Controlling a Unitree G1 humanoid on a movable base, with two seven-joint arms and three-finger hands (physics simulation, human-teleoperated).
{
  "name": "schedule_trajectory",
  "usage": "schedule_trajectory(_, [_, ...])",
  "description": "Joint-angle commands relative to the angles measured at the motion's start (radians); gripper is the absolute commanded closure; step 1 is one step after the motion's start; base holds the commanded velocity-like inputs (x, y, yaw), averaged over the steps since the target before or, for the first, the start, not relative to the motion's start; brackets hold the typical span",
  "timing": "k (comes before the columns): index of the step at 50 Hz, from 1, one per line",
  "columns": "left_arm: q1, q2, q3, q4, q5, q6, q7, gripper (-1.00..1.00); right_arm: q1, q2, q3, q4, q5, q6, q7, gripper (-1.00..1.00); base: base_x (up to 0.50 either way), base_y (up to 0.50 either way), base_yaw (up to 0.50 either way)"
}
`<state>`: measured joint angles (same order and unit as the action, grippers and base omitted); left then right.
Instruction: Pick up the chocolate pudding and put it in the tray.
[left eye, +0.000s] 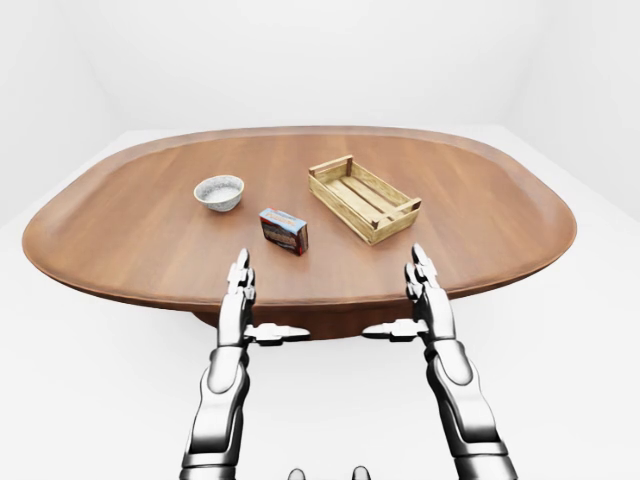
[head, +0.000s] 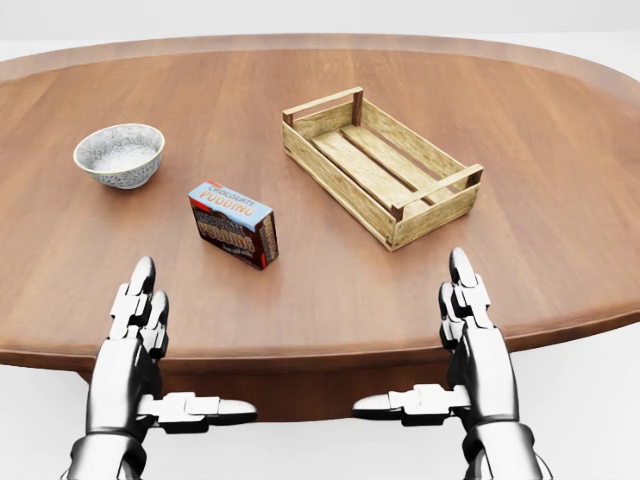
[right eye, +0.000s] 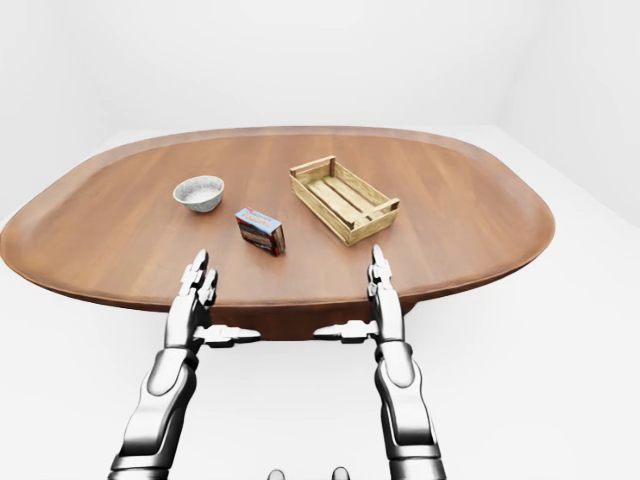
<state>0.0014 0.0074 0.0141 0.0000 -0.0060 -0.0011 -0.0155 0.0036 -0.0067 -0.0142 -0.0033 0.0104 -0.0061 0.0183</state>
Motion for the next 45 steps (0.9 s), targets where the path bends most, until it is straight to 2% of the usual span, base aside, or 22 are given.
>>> schedule_trajectory(1, [0.005,0.012,0.021,-0.008,-0.006,0.006,-0.024,-1.00,0.008,-0.011,-0.022,-0.008,0.018,-0.012,0.031,-1.00,0.00,0.00,0.00])
schedule_trajectory(20, [0.002,0.012,0.022,0.000,-0.001,0.004,-0.025,-1.00,0.012,-0.010,-0.018,-0.024,0.010,-0.003,0.031,-1.00,0.00,0.00,0.00])
schedule_trajectory(22, [0.004,0.011,0.021,-0.009,-0.001,0.011,-0.024,-1.00,0.012,-0.010,-0.017,-0.020,0.008,-0.008,0.032,-1.00,0.00,0.00,0.00])
schedule_trajectory(26, [0.001,0.011,0.021,0.002,0.000,0.004,-0.024,-1.00,0.016,-0.010,-0.017,-0.030,0.002,-0.015,0.028,-1.00,0.00,0.00,0.00])
schedule_trajectory(30, [0.001,0.012,0.021,0.001,0.000,0.008,-0.024,-1.00,0.029,-0.009,-0.013,-0.066,-0.023,-0.055,0.019,-1.00,0.00,0.00,0.00])
schedule_trajectory(31, [0.001,0.011,0.021,-0.003,0.000,0.012,-0.023,-1.00,0.037,-0.009,-0.014,-0.100,-0.031,-0.056,0.011,-1.00,0.00,0.00,0.00])
schedule_trajectory(33, [0.003,0.011,0.021,-0.007,0.000,0.016,-0.023,-1.00,0.043,-0.009,-0.015,-0.147,-0.036,-0.045,0.008,-1.00,0.00,0.00,0.00])
schedule_trajectory(35, [0.001,0.011,0.022,-0.002,-0.001,0.013,-0.023,-1.00,0.046,-0.005,-0.024,-0.190,-0.016,-0.009,0.004,-1.00,0.00,0.00,0.00])
schedule_trajectory(38, [-0.001,0.011,0.022,0.002,-0.001,0.013,-0.022,-1.00,0.059,-0.008,-0.022,-0.280,-0.043,-0.020,-0.008,-1.00,0.00,0.00,0.00])
schedule_trajectory(42, [-0.003,0.012,0.022,0.010,0.000,0.012,-0.021,-1.00,0.075,0.001,-0.025,-0.404,-0.022,0.041,-0.008,-1.00,0.00,0.00,0.00])
schedule_trajectory(43, [-0.004,0.012,0.022,0.013,0.000,0.009,-0.021,-1.00,0.076,0.001,-0.025,-0.421,-0.020,0.046,-0.010,-1.00,0.00,0.00,0.00])
schedule_trajectory(44, [-0.003,0.012,0.022,0.015,0.000,0.007,-0.020,-1.00,0.078,-0.005,-0.021,-0.437,-0.048,0.020,-0.014,-1.00,0.00,0.00,0.00])
schedule_trajectory(45, [-0.003,0.012,0.022,0.015,0.000,0.008,-0.020,-1.00,0.082,-0.005,-0.017,-0.452,-0.061,0.013,-0.015,-1.00,0.00,0.00,0.00])
